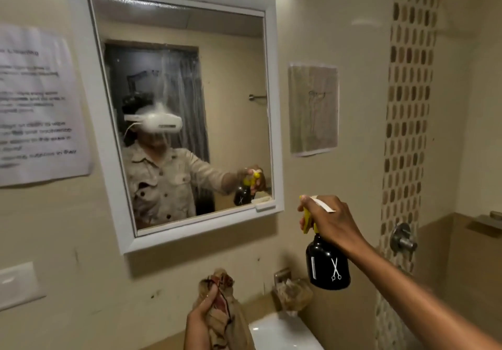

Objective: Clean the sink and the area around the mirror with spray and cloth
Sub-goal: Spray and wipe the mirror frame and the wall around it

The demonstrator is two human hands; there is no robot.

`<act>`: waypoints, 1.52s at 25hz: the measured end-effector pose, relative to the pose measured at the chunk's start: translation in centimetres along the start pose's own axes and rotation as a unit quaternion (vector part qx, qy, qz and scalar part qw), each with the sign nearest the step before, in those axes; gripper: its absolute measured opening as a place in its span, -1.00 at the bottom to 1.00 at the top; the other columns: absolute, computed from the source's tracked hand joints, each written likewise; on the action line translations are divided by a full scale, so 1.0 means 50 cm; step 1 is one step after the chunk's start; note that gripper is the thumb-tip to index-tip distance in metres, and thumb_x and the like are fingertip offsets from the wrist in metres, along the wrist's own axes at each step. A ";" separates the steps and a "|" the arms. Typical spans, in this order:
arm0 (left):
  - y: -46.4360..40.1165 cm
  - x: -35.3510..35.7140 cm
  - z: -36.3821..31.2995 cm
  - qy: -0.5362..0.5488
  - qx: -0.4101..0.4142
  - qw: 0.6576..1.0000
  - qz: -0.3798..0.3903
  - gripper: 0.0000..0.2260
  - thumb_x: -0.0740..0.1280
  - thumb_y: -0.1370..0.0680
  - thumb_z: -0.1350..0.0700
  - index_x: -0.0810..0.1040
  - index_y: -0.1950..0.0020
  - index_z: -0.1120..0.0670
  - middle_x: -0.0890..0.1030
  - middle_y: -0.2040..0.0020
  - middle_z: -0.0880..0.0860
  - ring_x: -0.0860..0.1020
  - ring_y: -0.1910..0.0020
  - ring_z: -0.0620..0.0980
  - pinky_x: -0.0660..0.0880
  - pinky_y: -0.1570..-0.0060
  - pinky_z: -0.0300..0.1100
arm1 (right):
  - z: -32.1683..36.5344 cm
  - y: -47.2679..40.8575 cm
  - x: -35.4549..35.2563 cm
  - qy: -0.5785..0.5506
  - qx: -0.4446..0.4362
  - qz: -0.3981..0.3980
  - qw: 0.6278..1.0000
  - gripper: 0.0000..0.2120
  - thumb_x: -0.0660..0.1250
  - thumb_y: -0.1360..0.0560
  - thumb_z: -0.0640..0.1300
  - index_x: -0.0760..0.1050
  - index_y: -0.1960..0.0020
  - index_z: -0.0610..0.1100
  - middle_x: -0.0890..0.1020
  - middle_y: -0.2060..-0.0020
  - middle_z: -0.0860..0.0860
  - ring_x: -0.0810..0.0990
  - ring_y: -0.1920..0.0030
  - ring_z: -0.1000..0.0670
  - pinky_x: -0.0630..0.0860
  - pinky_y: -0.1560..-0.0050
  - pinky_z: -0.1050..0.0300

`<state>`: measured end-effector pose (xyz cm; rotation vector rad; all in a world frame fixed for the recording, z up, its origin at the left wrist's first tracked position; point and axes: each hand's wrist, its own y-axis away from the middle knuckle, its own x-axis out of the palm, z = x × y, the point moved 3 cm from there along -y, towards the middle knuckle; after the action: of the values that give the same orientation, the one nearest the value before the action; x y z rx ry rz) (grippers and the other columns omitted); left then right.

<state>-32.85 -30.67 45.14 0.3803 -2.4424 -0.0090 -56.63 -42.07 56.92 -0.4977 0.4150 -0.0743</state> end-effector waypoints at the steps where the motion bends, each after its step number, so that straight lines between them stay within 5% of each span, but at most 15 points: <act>1: 0.007 -0.018 0.005 0.033 -0.007 0.999 -0.043 -0.84 0.36 -0.42 0.31 0.64 0.03 0.25 0.48 0.32 0.10 0.45 0.66 -0.08 0.40 0.63 -0.32 | -0.013 0.013 0.016 0.003 0.010 -0.004 1.000 -0.59 0.27 -0.65 0.07 0.67 0.24 -0.12 0.73 0.44 -0.05 0.69 0.41 0.02 0.51 0.31 0.15; 3: 0.020 -0.050 -0.011 0.088 -0.013 0.992 -0.089 -0.72 0.23 -0.60 0.18 0.57 -0.29 0.13 0.37 0.27 0.06 0.40 0.55 -0.10 0.40 0.59 -0.28 | -0.031 0.032 0.034 -0.008 0.023 -0.016 1.000 -0.60 0.27 -0.65 0.07 0.67 0.22 -0.12 0.73 0.43 -0.05 0.68 0.42 0.04 0.50 0.31 0.15; 5: 0.027 -0.090 -0.025 0.141 -0.015 0.984 -0.105 -0.68 0.23 -0.61 0.11 0.52 -0.36 0.11 0.33 0.27 0.06 0.38 0.42 -0.03 0.45 0.45 -0.19 | -0.028 0.047 0.055 -0.011 0.029 -0.018 0.999 -0.60 0.26 -0.65 0.08 0.67 0.20 -0.12 0.74 0.41 -0.05 0.67 0.41 0.06 0.51 0.31 0.15; 8: 0.033 -0.119 -0.061 0.169 0.001 0.980 -0.110 -0.72 0.27 -0.59 0.07 0.52 -0.29 0.09 0.45 0.27 0.10 0.44 0.32 0.05 0.47 0.20 -0.08 | 0.003 0.077 0.084 -0.025 0.014 -0.018 0.999 -0.61 0.29 -0.64 0.06 0.67 0.22 -0.14 0.72 0.42 -0.08 0.70 0.38 -0.01 0.52 0.32 0.13; 12: 0.044 -0.151 -0.114 0.178 0.081 0.971 -0.135 -0.83 0.26 -0.60 0.05 0.60 0.08 0.07 0.52 0.53 -0.03 0.46 0.58 -0.16 0.46 0.48 -0.33 | 0.086 0.144 0.178 -0.048 -0.054 0.104 0.992 -0.61 0.32 -0.64 0.07 0.68 0.22 -0.15 0.73 0.39 -0.08 0.71 0.33 -0.06 0.57 0.31 0.14; 15: 0.050 -0.163 -0.153 0.161 0.134 0.962 -0.173 -0.81 0.29 -0.59 0.07 0.56 0.21 0.04 0.53 0.55 -0.04 0.50 0.58 -0.13 0.51 0.42 -0.27 | 0.138 0.175 0.248 -0.058 -0.086 0.133 0.986 -0.58 0.32 -0.64 0.05 0.65 0.25 -0.20 0.71 0.41 -0.11 0.69 0.37 -0.04 0.53 0.31 0.24; 20: 0.054 -0.141 -0.211 0.104 0.240 0.947 -0.184 -0.85 0.38 -0.55 0.09 0.55 0.01 0.17 0.49 0.32 0.15 0.41 0.43 0.07 0.32 0.38 -0.14 | 0.171 0.183 0.287 -0.077 -0.121 0.136 0.980 -0.57 0.30 -0.68 -0.01 0.66 0.26 -0.23 0.71 0.41 -0.11 0.70 0.35 -0.07 0.62 0.21 -0.01; 23: 0.058 -0.083 -0.257 0.032 0.330 0.932 -0.145 -0.95 0.42 -0.54 0.10 0.62 0.05 0.06 0.47 0.35 0.11 0.40 0.41 0.04 0.34 0.34 -0.16 | 0.169 0.174 0.280 -0.100 -0.116 0.132 0.979 -0.58 0.29 -0.66 0.05 0.68 0.23 -0.17 0.70 0.43 -0.10 0.70 0.37 -0.05 0.56 0.35 0.14; 26: 0.045 -0.039 -0.286 -0.073 0.399 0.896 -0.179 -0.87 0.46 -0.50 0.07 0.60 0.05 0.11 0.57 0.05 0.22 0.52 0.18 0.17 0.51 0.16 0.00 | 0.153 0.164 0.262 -0.086 -0.082 0.126 0.985 -0.60 0.30 -0.63 0.10 0.69 0.23 -0.11 0.71 0.43 -0.08 0.70 0.41 -0.01 0.51 0.40 0.26; 28: 0.032 -0.010 -0.286 -0.163 0.441 0.859 -0.201 -0.81 0.47 -0.49 0.07 0.61 -0.02 0.13 0.55 -0.15 0.24 0.60 -0.02 0.13 0.60 -0.04 -0.08 | 0.129 0.158 0.243 -0.076 -0.044 0.110 0.990 -0.64 0.31 -0.63 0.09 0.70 0.19 -0.09 0.73 0.40 -0.07 0.71 0.38 0.01 0.53 0.39 0.24; 30: 0.019 0.032 -0.272 -0.262 0.509 0.806 -0.149 -0.83 0.48 -0.47 0.11 0.59 -0.02 -0.01 0.46 -0.20 0.15 0.54 -0.07 0.00 0.55 -0.11 -0.30 | 0.101 0.154 0.218 -0.065 -0.031 0.090 0.993 -0.63 0.32 -0.64 0.09 0.70 0.17 -0.12 0.74 0.36 -0.07 0.71 0.35 0.02 0.55 0.39 0.20; 33: -0.043 0.110 -0.232 -0.497 0.573 0.651 -0.036 -0.85 0.45 -0.49 0.06 0.64 -0.05 0.01 0.40 -0.22 0.11 0.43 -0.16 -0.02 0.47 -0.17 -0.19 | 0.071 0.138 0.166 -0.056 -0.028 0.040 0.997 -0.59 0.31 -0.64 0.10 0.68 0.22 -0.14 0.74 0.38 -0.05 0.70 0.35 0.00 0.57 0.38 0.14; 38: -0.166 0.204 -0.134 -0.805 0.511 0.272 0.130 -0.66 0.32 -0.53 0.03 0.49 -0.31 -0.12 0.38 -0.37 0.13 0.34 -0.30 0.19 0.40 -0.19 0.27 | 0.024 0.102 0.051 -0.038 -0.024 -0.037 0.998 -0.55 0.28 -0.66 0.09 0.67 0.26 -0.16 0.73 0.36 -0.07 0.69 0.32 -0.03 0.60 0.19 0.00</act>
<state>-34.05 -40.82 55.77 0.5867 -3.8175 2.8410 -53.98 -37.49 54.49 -0.5606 0.3254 -0.1170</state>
